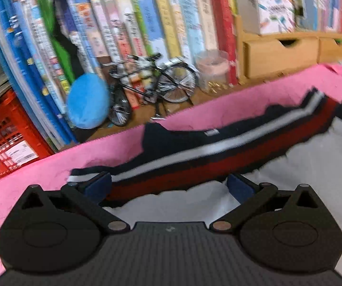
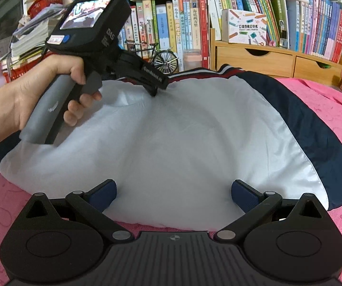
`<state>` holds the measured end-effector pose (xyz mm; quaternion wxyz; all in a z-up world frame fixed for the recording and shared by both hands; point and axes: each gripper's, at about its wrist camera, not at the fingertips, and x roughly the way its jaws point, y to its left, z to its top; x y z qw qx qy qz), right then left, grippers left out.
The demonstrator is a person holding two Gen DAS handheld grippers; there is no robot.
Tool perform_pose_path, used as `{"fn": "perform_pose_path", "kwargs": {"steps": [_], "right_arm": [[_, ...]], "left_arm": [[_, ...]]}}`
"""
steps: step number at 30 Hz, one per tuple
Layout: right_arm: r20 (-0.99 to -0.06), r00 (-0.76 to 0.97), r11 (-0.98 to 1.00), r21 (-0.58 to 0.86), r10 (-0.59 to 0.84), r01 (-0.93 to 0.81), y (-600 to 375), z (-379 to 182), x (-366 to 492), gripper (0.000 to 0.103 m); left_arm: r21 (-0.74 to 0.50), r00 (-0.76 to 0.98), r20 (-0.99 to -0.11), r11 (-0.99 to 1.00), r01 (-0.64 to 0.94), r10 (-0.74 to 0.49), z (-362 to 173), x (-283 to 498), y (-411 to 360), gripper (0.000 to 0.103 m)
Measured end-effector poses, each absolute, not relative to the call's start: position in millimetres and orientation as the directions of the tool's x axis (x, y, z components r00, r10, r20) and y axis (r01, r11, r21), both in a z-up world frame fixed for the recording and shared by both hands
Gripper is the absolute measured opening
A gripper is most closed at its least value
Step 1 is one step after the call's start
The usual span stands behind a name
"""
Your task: Fold clothes
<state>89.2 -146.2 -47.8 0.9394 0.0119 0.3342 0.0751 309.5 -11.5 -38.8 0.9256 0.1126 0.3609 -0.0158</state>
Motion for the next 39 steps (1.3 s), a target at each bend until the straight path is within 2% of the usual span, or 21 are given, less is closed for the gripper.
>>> {"fn": "perform_pose_path", "kwargs": {"steps": [3, 8, 11, 13, 15, 18, 23, 25, 32, 39], "right_arm": [[-0.627, 0.765, 0.989, 0.069, 0.147, -0.133, -146, -48, 89, 0.103], [-0.628, 0.764, 0.989, 0.069, 0.147, -0.133, -145, -47, 89, 0.103], [-0.628, 0.764, 0.989, 0.069, 0.147, -0.133, -145, -47, 88, 0.103], [-0.628, 0.764, 0.989, 0.070, 0.146, -0.132, -145, -47, 89, 0.103], [-0.628, 0.765, 0.989, 0.069, 0.146, -0.132, -144, -47, 89, 0.103], [-0.628, 0.765, 0.989, 0.070, 0.146, -0.131, -144, -47, 89, 0.103], [-0.627, 0.765, 0.989, 0.073, 0.147, -0.131, -144, -48, 90, 0.103], [-0.626, 0.765, 0.989, 0.073, 0.148, -0.131, -144, -48, 90, 0.103], [-0.626, 0.766, 0.988, 0.077, 0.150, -0.131, -144, -48, 91, 0.103], [-0.620, 0.767, 0.986, 0.105, 0.167, -0.131, -147, -47, 90, 0.103]], "left_arm": [[0.160, 0.751, -0.658, 0.984, 0.076, 0.049, -31, 302, -5, 0.102], [0.234, 0.772, -0.634, 0.963, 0.132, 0.048, -32, 282, -17, 0.101], [0.256, 0.800, -0.598, 0.957, 0.135, 0.047, -27, 250, -19, 0.099], [0.247, 0.817, -0.577, 0.954, 0.169, 0.004, -19, 214, -11, 0.100], [0.225, 0.800, -0.598, 0.948, 0.224, -0.047, -17, 184, -3, 0.101], [0.161, 0.717, -0.681, 0.923, 0.348, -0.152, -20, 170, -6, 0.101], [0.237, 0.699, -0.709, 0.900, 0.365, -0.097, -46, 198, -20, 0.103], [0.195, 0.685, -0.724, 0.928, 0.316, -0.081, -44, 224, -13, 0.103], [0.344, 0.775, -0.627, 0.921, 0.185, 0.078, -50, 292, -28, 0.103], [0.246, 0.734, -0.677, 0.957, 0.151, 0.058, -43, 309, -15, 0.103]]}}
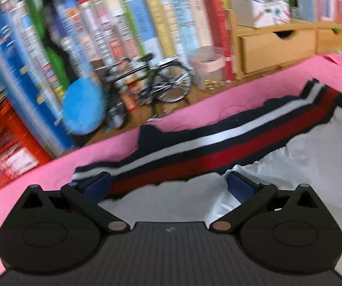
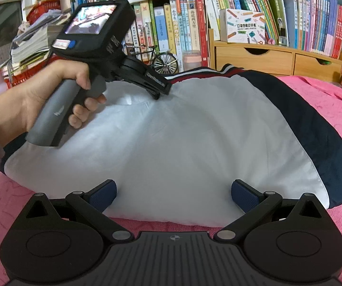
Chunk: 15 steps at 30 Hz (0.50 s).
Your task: Fold clothes
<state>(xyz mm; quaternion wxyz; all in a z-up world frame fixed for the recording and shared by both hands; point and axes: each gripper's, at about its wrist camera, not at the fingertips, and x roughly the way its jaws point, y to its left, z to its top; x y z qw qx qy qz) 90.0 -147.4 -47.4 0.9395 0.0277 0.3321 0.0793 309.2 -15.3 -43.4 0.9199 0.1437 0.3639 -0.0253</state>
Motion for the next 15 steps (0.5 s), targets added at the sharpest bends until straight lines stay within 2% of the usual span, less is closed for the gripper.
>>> {"fn": "perform_pose_path", "kwargs": {"steps": [3, 9, 11, 15], "right_arm": [[-0.623, 0.766, 0.987, 0.094, 0.160, -0.130, -145, -47, 90, 0.103], [-0.623, 0.766, 0.987, 0.095, 0.161, -0.130, -145, -47, 91, 0.103], [-0.623, 0.766, 0.987, 0.095, 0.161, -0.130, -145, -48, 91, 0.103], [-0.623, 0.766, 0.987, 0.094, 0.159, -0.129, -145, -48, 91, 0.103]], "left_arm": [[0.211, 0.737, -0.675, 0.966, 0.148, 0.034, -30, 282, -5, 0.101], [0.227, 0.723, -0.688, 0.929, 0.293, -0.060, -32, 224, -12, 0.102], [0.289, 0.737, -0.674, 0.897, 0.333, -0.056, -40, 220, -25, 0.103], [0.483, 0.844, -0.526, 0.855, 0.191, 0.108, -62, 256, -38, 0.103]]}}
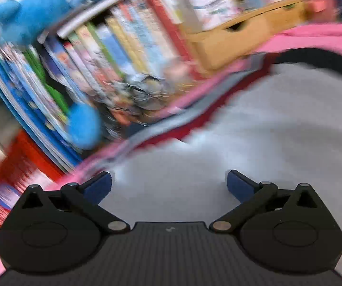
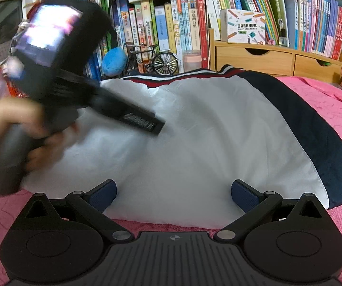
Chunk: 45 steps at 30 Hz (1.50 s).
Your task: Fold clothes
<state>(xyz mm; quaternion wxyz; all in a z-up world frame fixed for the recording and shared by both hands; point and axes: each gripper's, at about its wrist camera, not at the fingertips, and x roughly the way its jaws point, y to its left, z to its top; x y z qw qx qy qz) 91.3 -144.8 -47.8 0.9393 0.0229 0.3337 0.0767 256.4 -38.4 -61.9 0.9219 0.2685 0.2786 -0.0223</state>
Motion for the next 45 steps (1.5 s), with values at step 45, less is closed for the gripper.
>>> {"fn": "perform_pose_path", "kwargs": {"steps": [45], "right_arm": [[-0.691, 0.706, 0.974, -0.012, 0.156, -0.227, -187, 5, 8, 0.103]], "left_arm": [[0.141, 0.704, -0.708, 0.988, 0.056, 0.061, 8, 38, 41, 0.103]]}}
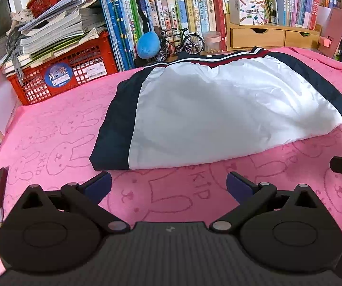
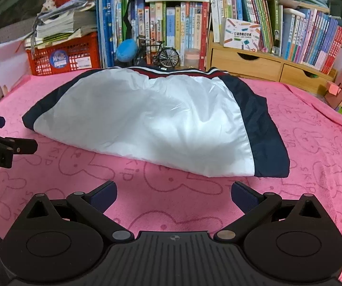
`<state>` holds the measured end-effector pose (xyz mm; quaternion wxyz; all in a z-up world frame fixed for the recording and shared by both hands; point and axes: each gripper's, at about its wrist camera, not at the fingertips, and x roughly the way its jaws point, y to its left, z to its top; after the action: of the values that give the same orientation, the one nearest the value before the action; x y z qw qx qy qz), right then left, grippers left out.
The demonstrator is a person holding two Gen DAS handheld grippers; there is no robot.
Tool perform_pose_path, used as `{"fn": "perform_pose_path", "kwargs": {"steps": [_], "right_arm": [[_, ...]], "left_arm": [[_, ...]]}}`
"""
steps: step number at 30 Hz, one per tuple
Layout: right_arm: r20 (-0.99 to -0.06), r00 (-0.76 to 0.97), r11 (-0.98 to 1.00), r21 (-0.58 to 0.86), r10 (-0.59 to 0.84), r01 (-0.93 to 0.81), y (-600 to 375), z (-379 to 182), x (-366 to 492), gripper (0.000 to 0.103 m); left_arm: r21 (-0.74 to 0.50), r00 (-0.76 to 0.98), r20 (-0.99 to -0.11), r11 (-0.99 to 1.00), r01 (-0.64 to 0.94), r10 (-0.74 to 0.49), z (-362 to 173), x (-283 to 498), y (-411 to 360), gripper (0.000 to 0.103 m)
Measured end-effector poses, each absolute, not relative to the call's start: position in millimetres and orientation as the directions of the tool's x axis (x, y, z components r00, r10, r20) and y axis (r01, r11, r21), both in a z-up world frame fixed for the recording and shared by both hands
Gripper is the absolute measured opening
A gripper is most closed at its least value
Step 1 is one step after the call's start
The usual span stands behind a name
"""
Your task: Fold clothes
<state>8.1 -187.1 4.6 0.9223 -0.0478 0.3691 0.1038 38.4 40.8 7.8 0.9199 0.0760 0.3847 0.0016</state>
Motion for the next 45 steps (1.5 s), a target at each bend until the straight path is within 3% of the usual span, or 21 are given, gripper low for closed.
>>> {"fn": "perform_pose_path", "kwargs": {"steps": [25, 28, 31, 34, 39, 45], "right_arm": [[-0.696, 0.704, 0.986, 0.033, 0.142, -0.166, -205, -4, 16, 0.103], [-0.636, 0.759, 0.987, 0.151, 0.139, -0.054, -235, -4, 10, 0.103], [-0.570, 0.789, 0.898, 0.437, 0.228, 0.056, -287, -16, 6, 0.102], [-0.493, 0.817, 0.774, 0.626, 0.300, 0.093, -324, -32, 4, 0.100], [-0.496, 0.828, 0.782, 0.611, 0.261, 0.119, -332, -38, 21, 0.096], [-0.508, 0.824, 0.755, 0.636, 0.252, 0.161, -327, -53, 62, 0.088]], "left_arm": [[0.082, 0.682, -0.731, 0.996, 0.047, 0.028, 6, 54, 39, 0.103], [0.077, 0.699, -0.715, 0.995, 0.057, 0.016, 7, 58, 34, 0.103], [0.076, 0.717, -0.697, 0.994, 0.074, 0.000, 7, 66, 25, 0.103], [0.063, 0.735, -0.678, 0.993, 0.095, -0.027, 4, 78, 18, 0.103], [0.044, 0.743, -0.668, 0.994, 0.096, -0.042, -8, 106, 2, 0.103], [0.161, 0.741, -0.666, 0.986, 0.036, 0.082, -37, 124, -7, 0.103]]}}
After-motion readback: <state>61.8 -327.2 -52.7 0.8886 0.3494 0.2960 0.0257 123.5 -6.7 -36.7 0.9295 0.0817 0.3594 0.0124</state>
